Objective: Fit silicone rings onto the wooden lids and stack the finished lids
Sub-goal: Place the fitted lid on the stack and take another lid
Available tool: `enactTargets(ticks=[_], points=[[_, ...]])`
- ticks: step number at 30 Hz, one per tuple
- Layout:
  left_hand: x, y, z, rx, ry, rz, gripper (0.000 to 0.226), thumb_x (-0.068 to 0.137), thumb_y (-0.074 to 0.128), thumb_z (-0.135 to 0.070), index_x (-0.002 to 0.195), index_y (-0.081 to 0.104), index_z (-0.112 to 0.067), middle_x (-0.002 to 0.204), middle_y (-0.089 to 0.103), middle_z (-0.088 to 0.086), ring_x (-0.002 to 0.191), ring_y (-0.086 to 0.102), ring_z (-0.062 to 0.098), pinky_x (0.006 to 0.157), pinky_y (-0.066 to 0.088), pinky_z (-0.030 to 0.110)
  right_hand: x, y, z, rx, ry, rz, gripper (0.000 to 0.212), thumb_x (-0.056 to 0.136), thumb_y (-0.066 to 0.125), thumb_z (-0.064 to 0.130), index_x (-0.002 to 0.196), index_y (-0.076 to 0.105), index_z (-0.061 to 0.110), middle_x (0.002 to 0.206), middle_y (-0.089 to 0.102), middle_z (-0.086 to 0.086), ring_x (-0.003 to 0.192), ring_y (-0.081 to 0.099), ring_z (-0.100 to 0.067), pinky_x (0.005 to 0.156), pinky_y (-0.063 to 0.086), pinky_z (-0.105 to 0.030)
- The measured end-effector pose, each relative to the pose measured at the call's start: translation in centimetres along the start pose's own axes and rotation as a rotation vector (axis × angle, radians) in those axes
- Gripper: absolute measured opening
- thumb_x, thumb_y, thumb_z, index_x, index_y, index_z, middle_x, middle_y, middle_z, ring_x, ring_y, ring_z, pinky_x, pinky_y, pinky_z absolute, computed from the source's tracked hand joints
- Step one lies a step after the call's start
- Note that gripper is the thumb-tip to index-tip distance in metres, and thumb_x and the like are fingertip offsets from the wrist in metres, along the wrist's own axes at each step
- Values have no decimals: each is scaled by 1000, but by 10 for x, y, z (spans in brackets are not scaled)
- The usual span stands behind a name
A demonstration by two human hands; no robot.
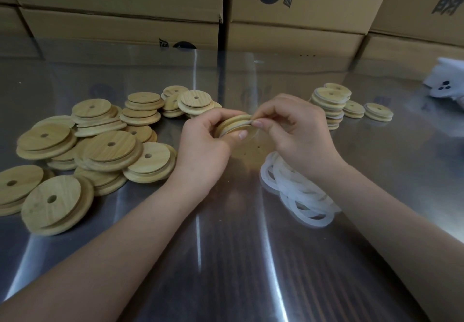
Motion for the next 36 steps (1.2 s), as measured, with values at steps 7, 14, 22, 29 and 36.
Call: enactTargets(ticks=[7, 14, 22, 29, 36], points=[[0, -1, 3, -2, -3, 2, 28, 82, 73, -1, 94, 73, -27, 90, 73, -7, 90, 68, 10, 89, 57, 42, 0, -1, 1, 18, 12, 7, 3, 82, 72, 0, 80, 73, 2, 75, 63, 0, 72, 58, -13, 69, 41, -16], [-1, -1, 3, 8, -14, 6, 27, 83, 73, -2, 96, 73, -26, 91, 73, -7, 91, 68, 9, 89, 57, 41, 1, 1, 1, 27, 23, 27, 2, 82, 72, 0, 81, 73, 1, 76, 66, -4, 73, 60, -17, 69, 45, -21], [0, 1, 2, 15, -7, 23, 26, 83, 73, -2, 98, 73, -24, 92, 73, -7, 92, 68, 9, 89, 57, 41, 2, 4, -4, 18, 53, 93, 4, 83, 70, -1, 81, 71, 3, 77, 61, 3, 72, 54, -4, 71, 39, -14], [0, 1, 2, 12, 1, 34, 27, 83, 73, -3, 97, 73, -27, 92, 73, -7, 92, 68, 10, 88, 57, 42, 2, 3, -4, 23, 60, 85, 2, 83, 72, 2, 82, 73, 3, 77, 65, -1, 72, 57, -9, 71, 40, -14], [0, 1, 6, -20, -21, 33, 26, 83, 73, -3, 95, 74, -27, 93, 73, -4, 94, 69, 16, 87, 58, 48, 1, 3, -5, 40, 67, 73, 2, 82, 73, 3, 81, 74, 3, 76, 66, -2, 72, 59, -13, 69, 42, -17]])
Point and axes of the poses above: each hand's wrist, its own x-axis towards the middle knuckle, its own y-axis out of the palm, z = x × y, the point moved 10 cm from there along x, towards the middle knuckle
